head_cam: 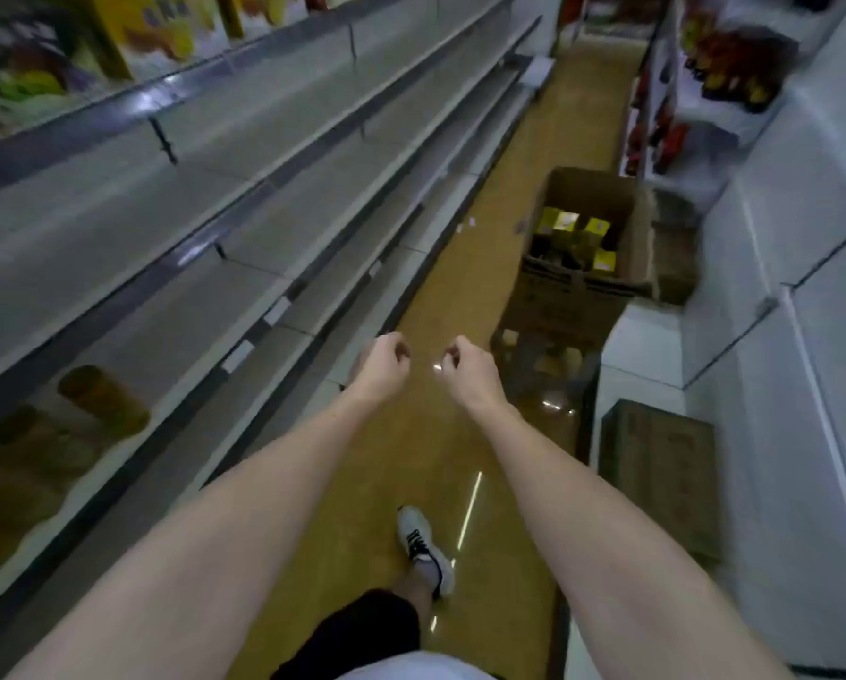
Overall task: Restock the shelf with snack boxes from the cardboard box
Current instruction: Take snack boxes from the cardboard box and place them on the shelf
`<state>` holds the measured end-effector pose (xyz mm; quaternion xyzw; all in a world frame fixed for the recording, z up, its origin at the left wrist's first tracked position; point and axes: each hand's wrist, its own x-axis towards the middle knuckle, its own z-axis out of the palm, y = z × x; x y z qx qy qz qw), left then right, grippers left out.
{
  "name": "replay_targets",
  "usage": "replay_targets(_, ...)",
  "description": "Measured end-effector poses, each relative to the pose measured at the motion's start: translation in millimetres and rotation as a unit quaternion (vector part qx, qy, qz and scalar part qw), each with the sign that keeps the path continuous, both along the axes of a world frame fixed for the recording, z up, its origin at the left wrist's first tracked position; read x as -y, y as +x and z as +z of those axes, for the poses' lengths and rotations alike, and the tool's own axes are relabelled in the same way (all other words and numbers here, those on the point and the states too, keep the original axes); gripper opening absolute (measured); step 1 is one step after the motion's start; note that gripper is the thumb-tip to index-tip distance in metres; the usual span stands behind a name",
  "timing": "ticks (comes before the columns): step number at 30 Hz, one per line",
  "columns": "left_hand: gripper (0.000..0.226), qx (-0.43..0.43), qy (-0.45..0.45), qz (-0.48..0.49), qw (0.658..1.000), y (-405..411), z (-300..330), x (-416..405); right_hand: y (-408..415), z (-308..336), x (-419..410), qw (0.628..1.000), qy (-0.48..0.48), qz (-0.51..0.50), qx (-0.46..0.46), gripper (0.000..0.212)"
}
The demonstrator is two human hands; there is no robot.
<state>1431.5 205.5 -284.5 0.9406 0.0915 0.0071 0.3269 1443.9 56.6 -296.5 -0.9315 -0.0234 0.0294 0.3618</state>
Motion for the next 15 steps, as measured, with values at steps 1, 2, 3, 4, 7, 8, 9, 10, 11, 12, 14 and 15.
replay_targets(1,0.014,0.003,-0.016,-0.015,1.000,13.4,-5.4,13.7,8.0,-5.7,12.6,1.000,-0.003,-0.017,0.000,0.012)
replay_targets(2,0.014,0.002,-0.029,-0.033,0.999,27.9,-10.1,29.0,17.6,-12.0,24.9,0.999,-0.006,-0.034,-0.005,0.012)
replay_targets(3,0.015,-0.001,-0.039,-0.046,0.998,42.4,-14.0,43.4,28.1,-16.4,36.9,0.998,-0.008,-0.053,-0.016,0.012)
replay_targets(4,0.016,-0.005,-0.046,-0.059,0.997,58.7,-17.5,56.9,41.0,-21.0,48.8,0.997,-0.004,-0.073,-0.025,0.012)
replay_targets(7,0.014,-0.014,-0.072,-0.086,0.994,111.2,-24.8,93.4,83.4,-28.2,82.2,0.993,-0.010,-0.113,-0.042,0.011)
replay_targets(8,0.013,-0.015,-0.077,-0.093,0.993,130.2,-27.2,103.0,98.3,-28.5,92.2,0.992,-0.014,-0.120,-0.044,0.010)
replay_targets(9,0.014,-0.020,-0.085,-0.097,0.991,149.1,-29.2,111.6,112.6,-29.7,101.2,0.991,-0.017,-0.127,-0.047,0.009)
replay_targets(10,0.015,-0.022,-0.093,-0.097,0.991,168.5,-30.7,118.9,127.1,-30.8,109.3,0.990,-0.020,-0.132,-0.049,0.008)
replay_targets(11,0.016,-0.025,-0.102,-0.095,0.990,188.5,-33.5,124.9,142.7,-32.0,115.8,0.989,-0.028,-0.132,-0.055,0.007)
replay_targets(12,0.017,-0.030,-0.110,-0.096,0.989,208.2,-37.1,130.7,158.4,-34.4,121.8,0.989,-0.035,-0.130,-0.066,0.006)
replay_targets(14,0.018,-0.045,-0.127,-0.106,0.985,244.1,-46.7,141.0,190.7,-40.5,130.3,0.985,-0.043,-0.141,-0.086,0.006)
replay_targets(15,0.018,-0.056,-0.131,-0.111,0.984,260.4,-52.3,145.6,206.3,-44.4,133.5,0.983,-0.044,-0.151,-0.095,0.006)
